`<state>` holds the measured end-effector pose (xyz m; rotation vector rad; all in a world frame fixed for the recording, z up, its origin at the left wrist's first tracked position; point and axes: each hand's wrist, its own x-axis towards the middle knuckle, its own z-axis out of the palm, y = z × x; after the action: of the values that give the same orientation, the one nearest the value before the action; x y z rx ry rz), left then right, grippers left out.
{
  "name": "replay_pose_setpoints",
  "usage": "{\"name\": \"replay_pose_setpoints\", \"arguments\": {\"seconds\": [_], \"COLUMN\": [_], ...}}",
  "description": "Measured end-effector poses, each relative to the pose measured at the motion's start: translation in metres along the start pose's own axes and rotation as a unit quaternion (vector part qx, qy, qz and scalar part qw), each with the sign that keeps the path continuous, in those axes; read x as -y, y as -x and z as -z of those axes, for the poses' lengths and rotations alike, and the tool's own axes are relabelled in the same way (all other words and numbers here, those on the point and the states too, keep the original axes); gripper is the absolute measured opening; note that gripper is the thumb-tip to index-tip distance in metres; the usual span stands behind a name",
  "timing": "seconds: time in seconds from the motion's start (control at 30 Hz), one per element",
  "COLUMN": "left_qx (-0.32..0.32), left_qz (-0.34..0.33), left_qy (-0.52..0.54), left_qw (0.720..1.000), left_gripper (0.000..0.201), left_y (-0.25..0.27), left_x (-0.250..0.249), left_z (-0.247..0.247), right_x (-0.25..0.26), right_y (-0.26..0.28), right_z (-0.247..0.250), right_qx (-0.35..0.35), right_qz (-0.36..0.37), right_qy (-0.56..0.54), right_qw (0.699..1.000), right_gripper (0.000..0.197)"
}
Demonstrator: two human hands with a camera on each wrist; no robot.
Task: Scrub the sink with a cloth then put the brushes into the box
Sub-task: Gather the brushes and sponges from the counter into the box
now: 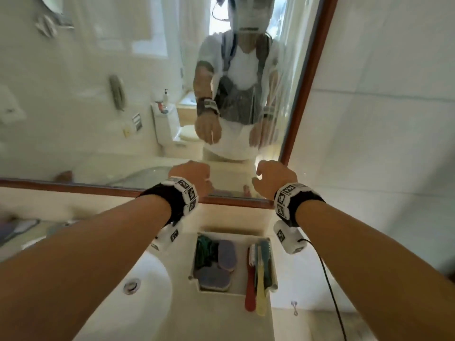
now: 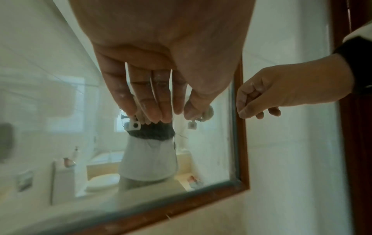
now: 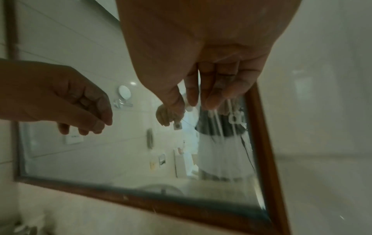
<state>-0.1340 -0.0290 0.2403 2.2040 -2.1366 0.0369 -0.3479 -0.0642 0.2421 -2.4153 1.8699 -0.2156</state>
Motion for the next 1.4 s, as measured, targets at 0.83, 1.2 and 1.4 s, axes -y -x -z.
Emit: {"name": "replay_pose_setpoints", "arguments": {"seconds": [0.83,1.2,1.4], "left_qx": [-0.153,-0.110,-0.060], "left_qz": [0.165,0.326,0.368], "left_qy": [0.021,-0.019,-0.010], "left_qw": [0.974,0.939,0.928], "left_gripper": [0.027,0.029,0.030], "left_y": [0.242,0.289,0.278], "left_x": [0.350,0.541,0.626], "left_z": [0.225,0.192,0.145], "right_x": [0.436,0.648,0.731], "right_y": [0.079,0.027,0.008], "right_z": [0.161,0.086,0.021], "right_qx": [-0.149,-0.078,-0.029], "right_qz": [0.220,0.362,0.410], "right_qy": [0.015,-0.048,-0.043], "right_qw": [0.964,0.928,0.910], "right_gripper": [0.025,0.018,0.017]}}
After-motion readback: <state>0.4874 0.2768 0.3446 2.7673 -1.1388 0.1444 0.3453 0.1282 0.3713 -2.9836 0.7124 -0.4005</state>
